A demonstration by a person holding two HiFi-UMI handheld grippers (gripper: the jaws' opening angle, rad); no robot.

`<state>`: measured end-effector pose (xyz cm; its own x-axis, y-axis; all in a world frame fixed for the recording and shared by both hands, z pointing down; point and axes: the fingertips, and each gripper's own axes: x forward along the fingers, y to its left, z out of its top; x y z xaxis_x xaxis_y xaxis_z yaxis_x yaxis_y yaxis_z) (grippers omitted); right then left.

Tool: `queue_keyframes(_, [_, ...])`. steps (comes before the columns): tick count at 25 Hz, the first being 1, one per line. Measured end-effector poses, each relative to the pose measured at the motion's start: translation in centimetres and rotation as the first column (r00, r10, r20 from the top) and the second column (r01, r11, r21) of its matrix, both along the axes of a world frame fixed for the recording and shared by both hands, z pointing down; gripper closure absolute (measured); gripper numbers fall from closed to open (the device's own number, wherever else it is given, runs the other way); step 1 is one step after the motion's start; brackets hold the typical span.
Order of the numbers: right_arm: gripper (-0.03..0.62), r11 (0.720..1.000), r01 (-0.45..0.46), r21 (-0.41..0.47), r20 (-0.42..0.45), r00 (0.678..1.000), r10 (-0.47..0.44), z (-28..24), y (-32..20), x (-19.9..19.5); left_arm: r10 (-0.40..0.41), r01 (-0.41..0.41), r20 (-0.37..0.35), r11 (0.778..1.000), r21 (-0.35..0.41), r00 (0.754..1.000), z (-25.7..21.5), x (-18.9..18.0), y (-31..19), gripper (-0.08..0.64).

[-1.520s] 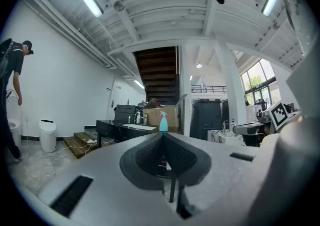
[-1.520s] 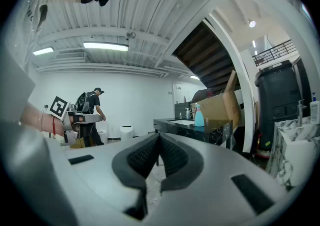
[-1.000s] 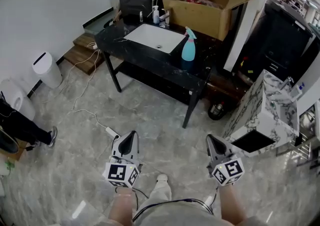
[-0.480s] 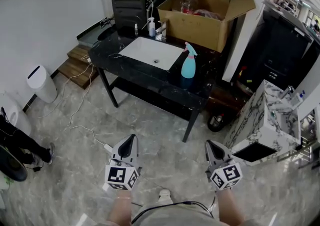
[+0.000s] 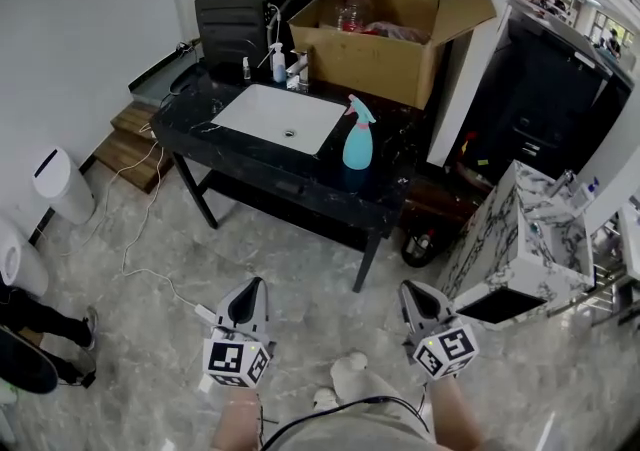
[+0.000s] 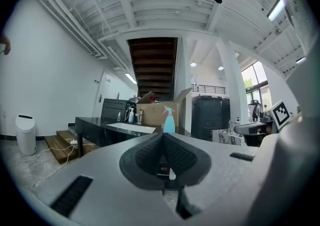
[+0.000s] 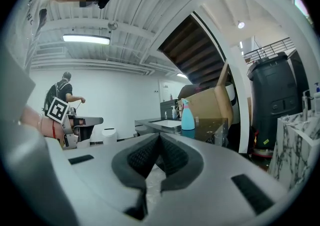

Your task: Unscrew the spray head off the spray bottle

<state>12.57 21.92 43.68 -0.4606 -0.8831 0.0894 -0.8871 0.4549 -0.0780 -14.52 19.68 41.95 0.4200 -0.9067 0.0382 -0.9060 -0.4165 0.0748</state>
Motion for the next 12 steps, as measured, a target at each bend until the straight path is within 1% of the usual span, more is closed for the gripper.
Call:
queue_keyframes(5, [0.589,1.0,0.007,0.006,0.002,1.0,-0.007,0.2,-3.0,0.6,0.003,-0.003,0.008,1.0,-0.01,1.0,0.7,0.8,-2.7,0.555])
queue_keyframes(8, [0.589,1.0,0.012,0.012,0.013,1.0,-0.012,0.2,-5.8,1.1,0.012,-0.012,0.021,1.0,-0.008,1.0,0.7,1.5,-5.1,0.555])
queue_keyframes(12, [0.589,0.999,0.043,0.033,0.008,0.999,-0.043,-0.4,-10.3,1.1,0.01,-0.01,0.012,1.0,-0.014,1.0,0.8,2.6,-9.2,0.555])
